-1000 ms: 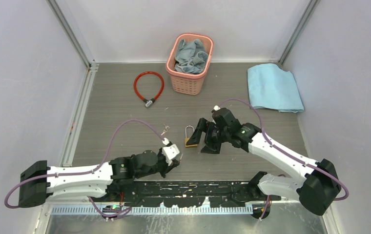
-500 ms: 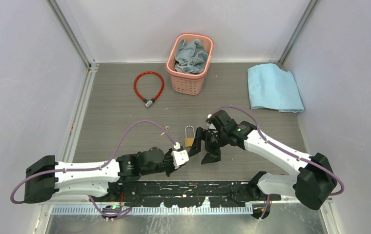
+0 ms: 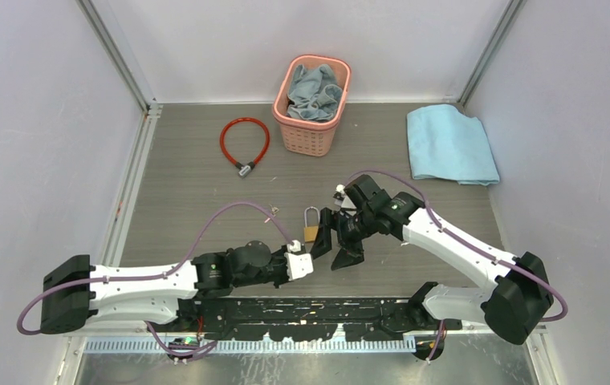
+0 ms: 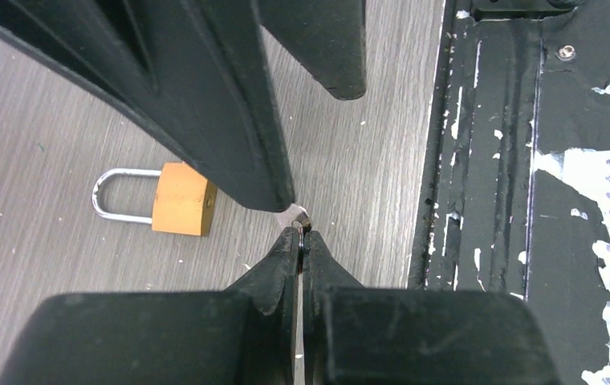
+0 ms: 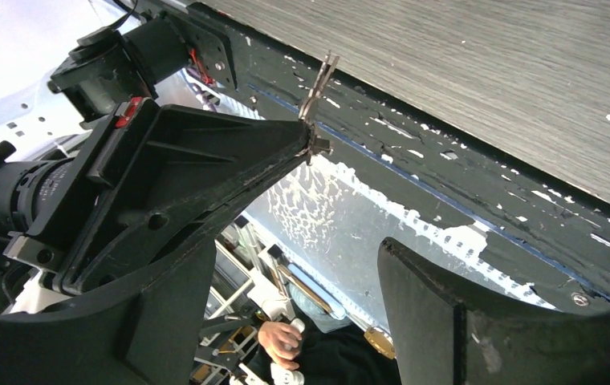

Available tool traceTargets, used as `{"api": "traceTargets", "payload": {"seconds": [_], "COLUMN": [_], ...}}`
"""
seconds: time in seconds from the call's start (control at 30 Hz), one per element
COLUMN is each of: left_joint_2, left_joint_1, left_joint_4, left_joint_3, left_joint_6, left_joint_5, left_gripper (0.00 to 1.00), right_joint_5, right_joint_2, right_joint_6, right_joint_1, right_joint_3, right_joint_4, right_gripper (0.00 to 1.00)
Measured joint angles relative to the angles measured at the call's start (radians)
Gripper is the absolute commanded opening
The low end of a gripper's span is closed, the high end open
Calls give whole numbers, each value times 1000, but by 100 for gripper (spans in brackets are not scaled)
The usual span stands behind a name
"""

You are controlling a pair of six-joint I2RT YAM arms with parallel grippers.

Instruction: Unlock with the key

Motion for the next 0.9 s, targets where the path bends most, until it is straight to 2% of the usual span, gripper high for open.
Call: {"api": "traceTargets", "payload": {"seconds": [0.13, 0.47, 0.9], "left_joint_2": [-16, -31, -21], "left_joint_1": [-5, -10, -37], "left_joint_4": [-3, -2, 6], "left_joint_3": [0, 0, 0], "left_joint_6": [41, 119, 167], "left_joint_5": [18, 35, 38], "left_gripper": [0, 0, 0], "right_joint_5": [-13, -26, 11], "right_joint_2": [4, 19, 46], "right_joint_6": [-11, -8, 68], "right_joint_1": [-3, -6, -7], "right_joint_3": [22, 36, -9], "right_joint_4": [-20, -40, 29], "right_gripper": [76, 63, 47]}}
